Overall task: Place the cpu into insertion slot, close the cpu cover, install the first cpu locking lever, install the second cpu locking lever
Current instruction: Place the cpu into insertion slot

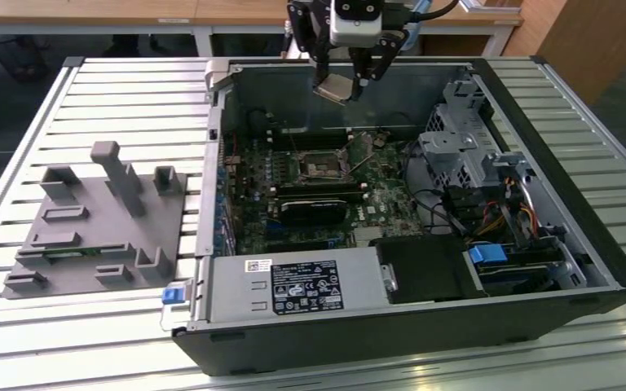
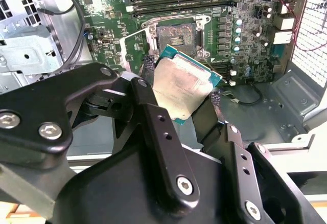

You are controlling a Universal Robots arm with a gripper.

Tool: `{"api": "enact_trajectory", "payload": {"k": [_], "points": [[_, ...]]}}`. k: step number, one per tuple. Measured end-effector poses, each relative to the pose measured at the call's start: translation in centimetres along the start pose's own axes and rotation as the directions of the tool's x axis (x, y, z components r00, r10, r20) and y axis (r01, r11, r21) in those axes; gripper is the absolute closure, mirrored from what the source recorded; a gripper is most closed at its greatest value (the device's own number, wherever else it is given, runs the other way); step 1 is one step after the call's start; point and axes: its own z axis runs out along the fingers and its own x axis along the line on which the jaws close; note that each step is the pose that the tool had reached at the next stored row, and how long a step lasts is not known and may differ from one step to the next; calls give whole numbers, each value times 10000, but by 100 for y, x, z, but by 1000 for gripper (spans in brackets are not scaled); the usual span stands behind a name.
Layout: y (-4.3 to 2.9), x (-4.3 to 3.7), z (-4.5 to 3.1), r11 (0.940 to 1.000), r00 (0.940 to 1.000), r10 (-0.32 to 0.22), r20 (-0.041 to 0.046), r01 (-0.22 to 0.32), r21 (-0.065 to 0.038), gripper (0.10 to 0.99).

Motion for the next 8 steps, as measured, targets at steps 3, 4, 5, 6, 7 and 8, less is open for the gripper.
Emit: {"api": "enact_trajectory", "payload": {"k": [3, 4, 5, 6, 7, 8], "points": [[0, 0, 1, 10000, 10000, 98, 9, -98, -1, 545], [0, 0, 1, 9999, 9999, 130, 12, -130, -2, 545], [0, 0, 2, 9999, 9999, 162, 14, -162, -4, 545], [0, 0, 2, 9998, 9998, 198, 18, -198, -4, 545], [0, 0, 2, 9997, 9997, 230, 20, -230, -5, 545], [0, 0, 2, 9997, 9997, 262, 23, -262, -6, 545]]}}
